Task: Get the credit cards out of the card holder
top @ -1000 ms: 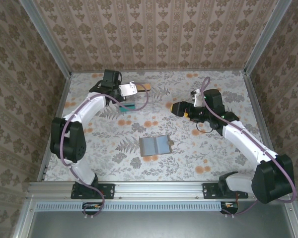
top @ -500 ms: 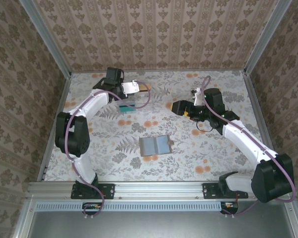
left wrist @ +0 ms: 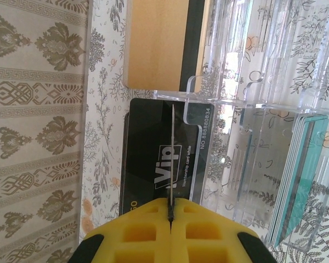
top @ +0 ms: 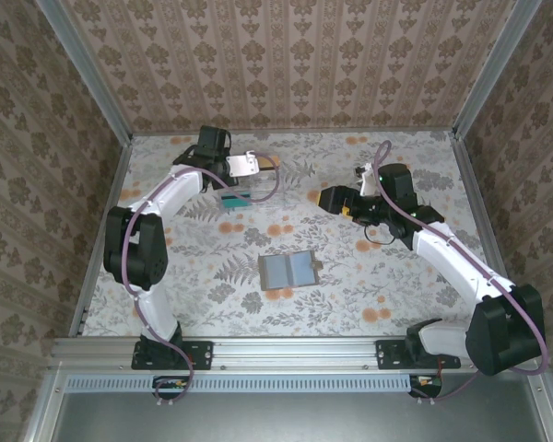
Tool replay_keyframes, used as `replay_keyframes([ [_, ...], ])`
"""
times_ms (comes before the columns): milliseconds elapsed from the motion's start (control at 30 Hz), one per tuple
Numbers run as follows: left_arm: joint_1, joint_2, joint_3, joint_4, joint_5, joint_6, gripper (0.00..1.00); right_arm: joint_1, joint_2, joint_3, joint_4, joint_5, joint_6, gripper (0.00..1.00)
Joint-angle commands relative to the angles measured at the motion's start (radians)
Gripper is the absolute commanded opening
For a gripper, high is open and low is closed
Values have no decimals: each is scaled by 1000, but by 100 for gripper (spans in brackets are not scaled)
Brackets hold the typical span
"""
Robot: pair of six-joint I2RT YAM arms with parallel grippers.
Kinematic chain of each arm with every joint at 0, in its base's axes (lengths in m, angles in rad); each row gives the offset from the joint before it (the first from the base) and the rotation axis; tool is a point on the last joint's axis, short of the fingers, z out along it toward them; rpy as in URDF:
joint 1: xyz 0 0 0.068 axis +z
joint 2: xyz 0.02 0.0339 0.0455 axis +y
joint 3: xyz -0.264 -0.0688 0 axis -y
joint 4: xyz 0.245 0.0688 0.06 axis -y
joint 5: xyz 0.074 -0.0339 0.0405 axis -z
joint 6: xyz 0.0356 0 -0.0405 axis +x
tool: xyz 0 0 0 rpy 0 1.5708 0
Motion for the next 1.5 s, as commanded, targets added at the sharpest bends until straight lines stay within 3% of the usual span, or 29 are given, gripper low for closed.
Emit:
replay_keyframes([
  [0,12,6,31,-46,34,20,0,-5,10,4,5,5,21,100],
  [267,16,38,45,-45,31,5,0,-7,14,5,7,4,25,100],
  [633,20,84,81,18,-35,-31,23,-6,16,6,6,-2,26,100],
  [1100,24,132,123,87,-114,-47,24,-8,22,2,18,-5,35,100],
  [1467,24,123,121,65,-85,-53,36,-9,37,-1,36,-15,49,100],
])
